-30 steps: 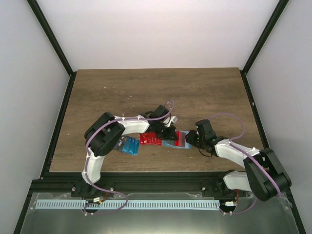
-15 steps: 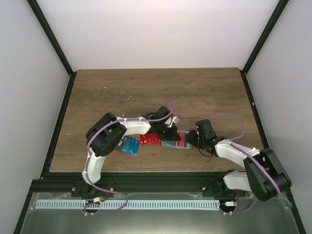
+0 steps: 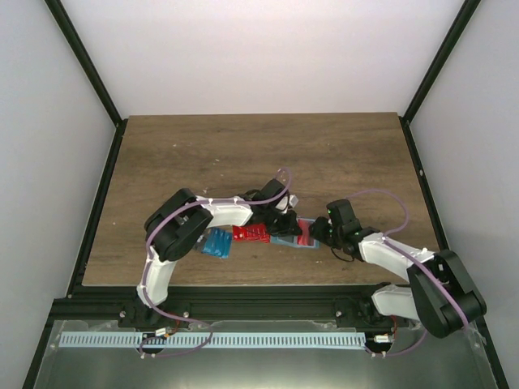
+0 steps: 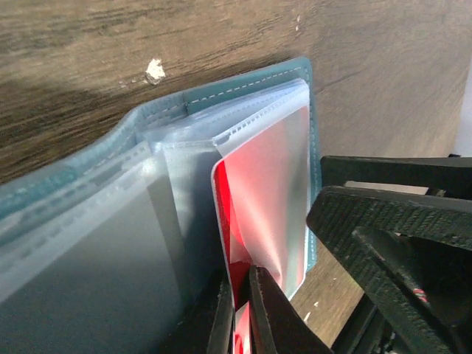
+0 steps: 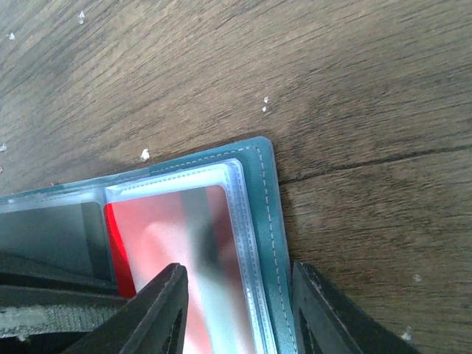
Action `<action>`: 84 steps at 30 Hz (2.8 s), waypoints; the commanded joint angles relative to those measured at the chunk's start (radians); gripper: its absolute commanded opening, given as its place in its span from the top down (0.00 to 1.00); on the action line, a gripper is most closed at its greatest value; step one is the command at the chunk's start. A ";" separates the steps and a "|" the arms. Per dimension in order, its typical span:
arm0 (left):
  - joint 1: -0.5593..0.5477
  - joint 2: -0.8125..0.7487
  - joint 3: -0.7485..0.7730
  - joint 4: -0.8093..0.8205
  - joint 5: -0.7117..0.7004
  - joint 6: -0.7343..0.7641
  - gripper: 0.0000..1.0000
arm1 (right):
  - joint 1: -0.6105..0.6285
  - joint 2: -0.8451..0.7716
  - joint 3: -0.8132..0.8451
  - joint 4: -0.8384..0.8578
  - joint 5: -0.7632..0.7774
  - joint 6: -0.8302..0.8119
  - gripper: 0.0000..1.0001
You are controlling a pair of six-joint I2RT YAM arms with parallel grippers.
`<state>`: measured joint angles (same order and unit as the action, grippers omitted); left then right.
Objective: Put the credit cards into the card holder
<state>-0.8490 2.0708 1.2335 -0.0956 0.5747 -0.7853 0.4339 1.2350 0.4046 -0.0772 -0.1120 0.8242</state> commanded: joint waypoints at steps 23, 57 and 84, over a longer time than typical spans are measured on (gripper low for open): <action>-0.041 -0.238 -0.022 -0.260 -0.231 0.195 0.49 | 0.003 -0.244 0.086 -0.174 -0.004 -0.062 0.45; -0.065 -0.042 0.073 -0.232 -0.200 0.304 0.96 | 0.004 -0.191 -0.008 -0.052 -0.100 -0.030 0.42; -0.068 -0.014 0.052 -0.254 -0.246 0.313 0.96 | 0.003 -0.106 -0.029 0.022 -0.133 -0.019 0.42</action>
<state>-0.9134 2.0262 1.2850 -0.3332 0.3584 -0.4896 0.4351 1.1172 0.3805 -0.0807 -0.2367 0.8021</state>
